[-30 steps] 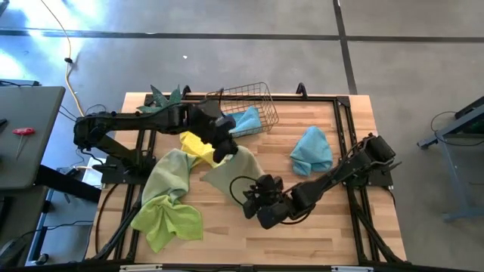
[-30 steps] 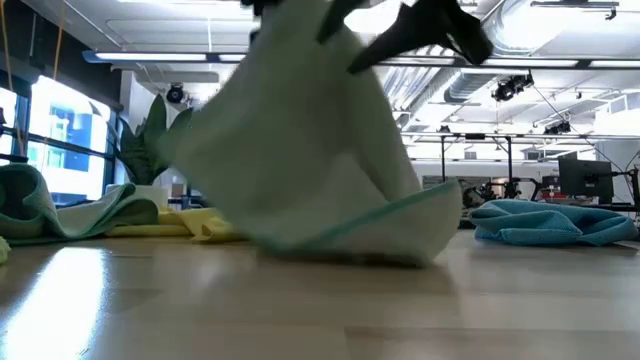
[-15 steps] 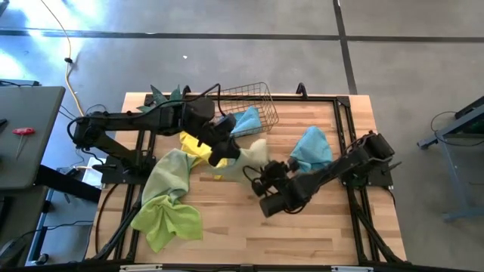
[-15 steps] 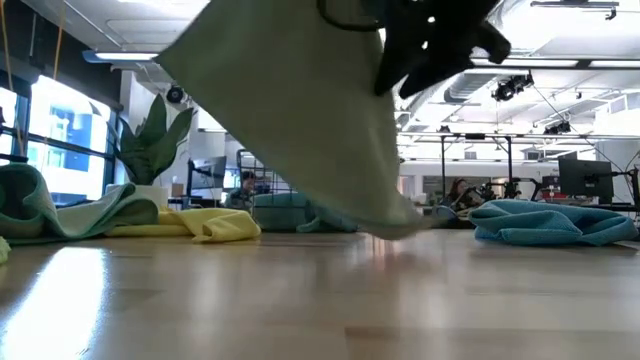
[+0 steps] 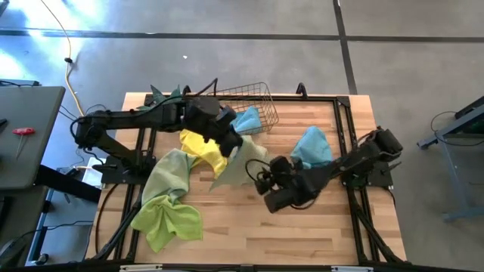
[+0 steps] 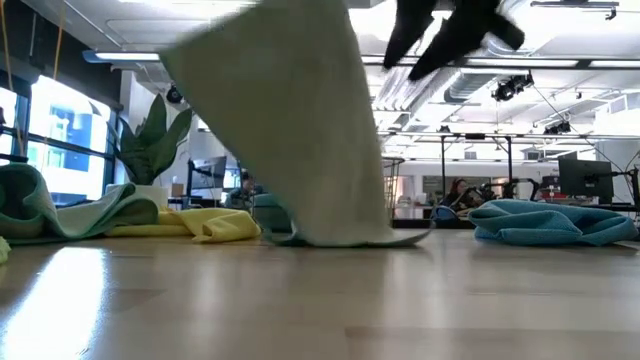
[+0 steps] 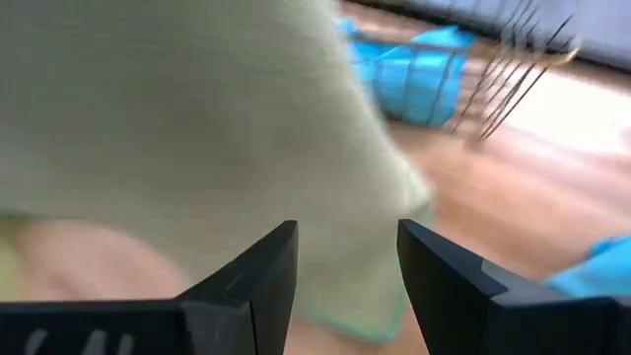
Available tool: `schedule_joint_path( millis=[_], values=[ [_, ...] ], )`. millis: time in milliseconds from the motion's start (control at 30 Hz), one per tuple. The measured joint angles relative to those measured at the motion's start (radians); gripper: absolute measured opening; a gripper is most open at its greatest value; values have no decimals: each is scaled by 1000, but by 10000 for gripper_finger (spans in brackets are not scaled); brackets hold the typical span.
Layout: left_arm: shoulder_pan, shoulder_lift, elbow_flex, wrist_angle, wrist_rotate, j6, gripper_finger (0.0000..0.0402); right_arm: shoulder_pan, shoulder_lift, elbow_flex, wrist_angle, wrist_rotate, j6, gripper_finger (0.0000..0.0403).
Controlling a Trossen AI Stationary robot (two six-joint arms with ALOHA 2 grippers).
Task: Fold microfiber towels
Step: Fold the right light blue microfiber cloth
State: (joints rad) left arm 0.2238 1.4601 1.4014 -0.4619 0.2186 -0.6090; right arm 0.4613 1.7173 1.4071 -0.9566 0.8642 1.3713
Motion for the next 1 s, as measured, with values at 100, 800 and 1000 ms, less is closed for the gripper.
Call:
schedule_joint_path(
  millis=[100, 800, 1000],
  values=[
    [6, 49, -1, -24, -71, 20, 0, 62, -46, 0, 48, 67, 107, 167],
    [-64, 302, -2, 93, -72, 235, 0, -30, -27, 0, 151, 98, 322, 167],
    [2, 234, -1, -37, -62, 479, 0, 18, -27, 0, 120, 86, 330, 167]
  ],
)
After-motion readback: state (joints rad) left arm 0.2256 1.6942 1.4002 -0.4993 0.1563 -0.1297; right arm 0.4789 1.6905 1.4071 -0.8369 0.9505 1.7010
